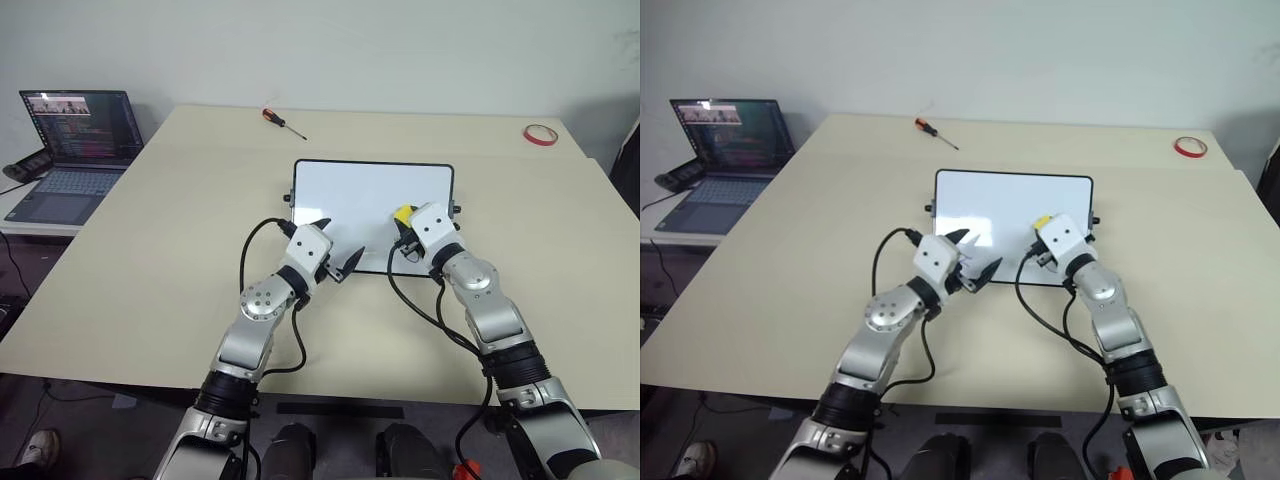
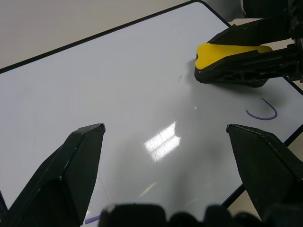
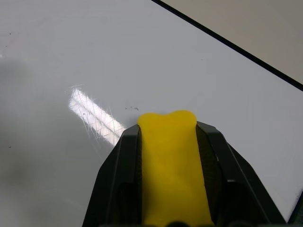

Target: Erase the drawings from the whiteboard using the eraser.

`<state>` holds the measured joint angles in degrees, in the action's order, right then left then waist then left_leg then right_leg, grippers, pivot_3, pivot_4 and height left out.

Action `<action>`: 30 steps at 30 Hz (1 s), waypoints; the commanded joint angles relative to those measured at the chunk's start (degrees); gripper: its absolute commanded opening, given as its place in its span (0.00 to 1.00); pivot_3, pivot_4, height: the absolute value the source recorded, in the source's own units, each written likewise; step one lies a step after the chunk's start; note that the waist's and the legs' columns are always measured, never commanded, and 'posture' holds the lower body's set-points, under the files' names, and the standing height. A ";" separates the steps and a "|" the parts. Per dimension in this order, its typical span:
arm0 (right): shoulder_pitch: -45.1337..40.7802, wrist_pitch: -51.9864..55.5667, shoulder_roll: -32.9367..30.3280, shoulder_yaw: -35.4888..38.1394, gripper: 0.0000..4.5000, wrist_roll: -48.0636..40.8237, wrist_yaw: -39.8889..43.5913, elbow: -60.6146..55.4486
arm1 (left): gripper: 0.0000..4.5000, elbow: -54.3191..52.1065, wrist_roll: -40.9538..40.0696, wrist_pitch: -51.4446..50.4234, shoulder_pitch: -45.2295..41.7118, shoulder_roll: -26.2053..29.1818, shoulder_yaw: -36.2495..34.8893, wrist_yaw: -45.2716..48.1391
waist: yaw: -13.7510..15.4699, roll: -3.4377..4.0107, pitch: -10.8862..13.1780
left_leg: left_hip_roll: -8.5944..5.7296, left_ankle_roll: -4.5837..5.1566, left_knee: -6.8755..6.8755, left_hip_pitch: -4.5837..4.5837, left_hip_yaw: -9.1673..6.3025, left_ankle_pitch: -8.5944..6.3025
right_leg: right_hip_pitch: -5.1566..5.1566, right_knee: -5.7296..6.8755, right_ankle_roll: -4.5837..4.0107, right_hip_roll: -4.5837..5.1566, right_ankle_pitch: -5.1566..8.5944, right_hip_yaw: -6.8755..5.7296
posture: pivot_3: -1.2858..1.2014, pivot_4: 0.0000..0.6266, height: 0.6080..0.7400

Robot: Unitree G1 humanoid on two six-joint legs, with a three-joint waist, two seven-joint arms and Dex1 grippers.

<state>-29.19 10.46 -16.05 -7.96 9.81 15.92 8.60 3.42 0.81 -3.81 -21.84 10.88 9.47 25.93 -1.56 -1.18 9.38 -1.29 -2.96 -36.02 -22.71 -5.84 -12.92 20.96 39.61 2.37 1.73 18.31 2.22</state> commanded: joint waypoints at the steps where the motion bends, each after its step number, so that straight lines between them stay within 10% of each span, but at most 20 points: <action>1: 1.75 1.47 0.35 2.13 0.28 -1.84 -0.12 0.31 | 1.00 -1.14 -0.66 1.20 -0.98 -0.37 0.45 0.62 | 0.00 0.00 0.00 | 0.00 0.00 0.01 0.00 0.00 0.00 | 0.00 -0.02 0.00 0.00 0.00 0.00 | 0.52 0.24 1.00; 30: 32.84 -9.49 -6.21 8.82 0.28 -11.09 7.80 -30.74 | 1.00 -18.85 -14.07 0.63 20.63 9.93 -1.66 14.28 | -0.18 0.14 0.11 | 0.08 0.01 0.30 -0.20 0.08 -0.02 | 0.13 -0.57 0.00 0.03 0.01 0.11 | 0.52 0.24 1.00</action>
<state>3.71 3.99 -22.18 1.03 -1.83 23.68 -21.54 -13.52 -13.52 -3.74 -0.56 20.96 8.10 41.13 -1.74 -1.04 9.49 -1.21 -2.94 -35.72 -22.89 -5.76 -12.94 21.09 39.05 2.37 1.75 18.32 2.33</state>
